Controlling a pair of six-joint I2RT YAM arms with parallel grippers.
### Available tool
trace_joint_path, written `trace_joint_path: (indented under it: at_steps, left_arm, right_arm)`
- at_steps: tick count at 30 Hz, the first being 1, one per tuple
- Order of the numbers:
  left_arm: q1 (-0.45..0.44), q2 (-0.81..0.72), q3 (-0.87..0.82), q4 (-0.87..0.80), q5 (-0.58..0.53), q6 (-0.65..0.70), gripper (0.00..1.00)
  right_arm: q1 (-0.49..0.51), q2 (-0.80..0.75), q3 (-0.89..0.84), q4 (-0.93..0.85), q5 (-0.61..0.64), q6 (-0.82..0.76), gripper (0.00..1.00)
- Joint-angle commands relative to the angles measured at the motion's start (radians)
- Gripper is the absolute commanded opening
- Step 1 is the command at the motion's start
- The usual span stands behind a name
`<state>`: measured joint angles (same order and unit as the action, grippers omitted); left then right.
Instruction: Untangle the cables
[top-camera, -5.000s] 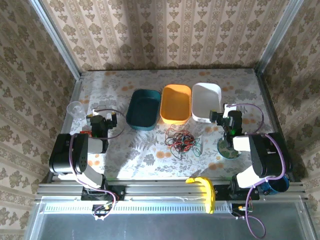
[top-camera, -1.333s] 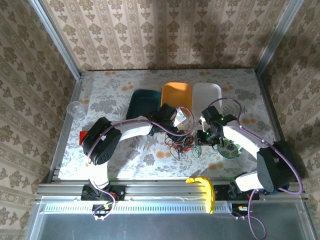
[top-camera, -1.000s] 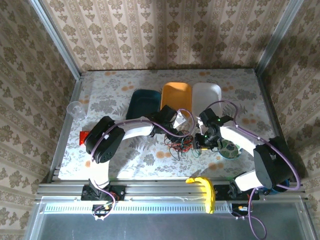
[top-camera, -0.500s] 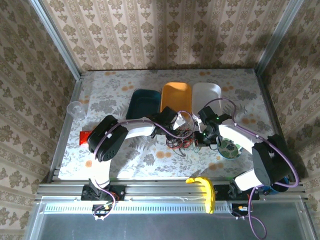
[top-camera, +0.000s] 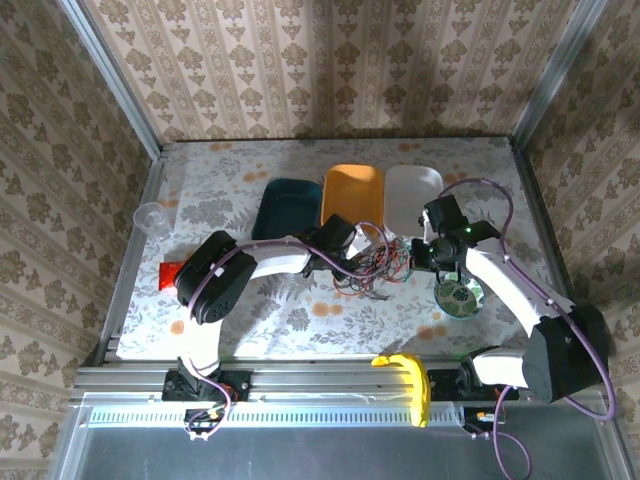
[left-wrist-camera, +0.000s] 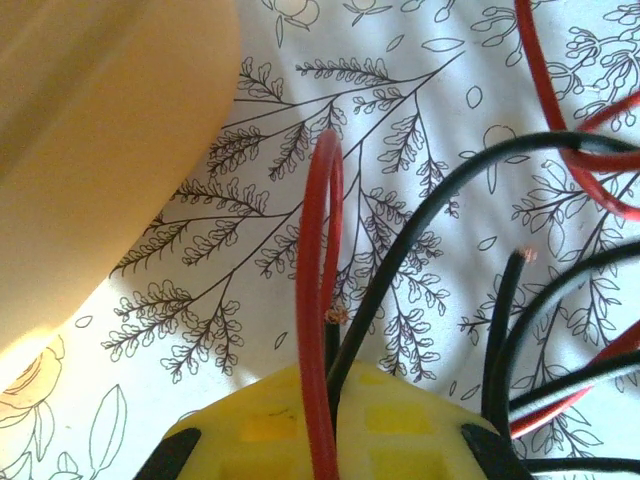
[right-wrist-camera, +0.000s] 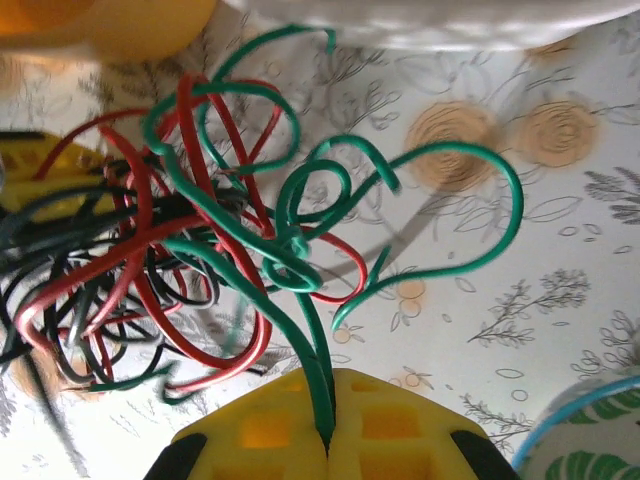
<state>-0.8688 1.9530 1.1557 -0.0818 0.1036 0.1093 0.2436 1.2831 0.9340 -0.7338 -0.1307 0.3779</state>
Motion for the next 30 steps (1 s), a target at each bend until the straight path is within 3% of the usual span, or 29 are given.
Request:
trace_joint_path:
  at_steps: [1,12,17,18,22,23,26,30]
  left_arm:
    - [0.001,0.025,-0.057,-0.072,-0.045,-0.012,0.0]
    - [0.023,-0.048,-0.173,-0.06,-0.073,-0.075,0.0]
    - [0.022,-0.138,-0.186,-0.042,-0.044,-0.06,0.0]
    - [0.023,-0.162,-0.185,-0.037,-0.039,-0.056,0.05]
    - [0.022,-0.265,-0.172,-0.031,0.028,-0.006,0.63]
    - [0.023,-0.286,-0.164,-0.041,0.04,0.006,0.73]
    - [0.025,-0.329,-0.137,-0.078,0.069,0.045,0.88]
    - [0.024,-0.346,-0.083,-0.12,0.09,0.09,0.94]
  right_arm:
    - [-0.032,-0.04,0.02,0.016,-0.007,0.036,0.0]
    - [-0.098,-0.063,0.006,0.023,0.027,0.05,0.0]
    - [-0.035,-0.005,0.001,0.046,-0.14,0.005,0.0]
    - [-0.013,0.008,0.002,0.047,-0.152,0.001,0.0]
    - [0.036,0.046,0.001,0.064,-0.243,-0.005,0.0]
    - [0.037,0.051,0.003,0.067,-0.258,-0.008,0.0]
    - [0.037,0.055,0.011,0.057,-0.292,-0.021,0.0]
    - [0.037,0.055,0.02,0.057,-0.362,-0.027,0.0]
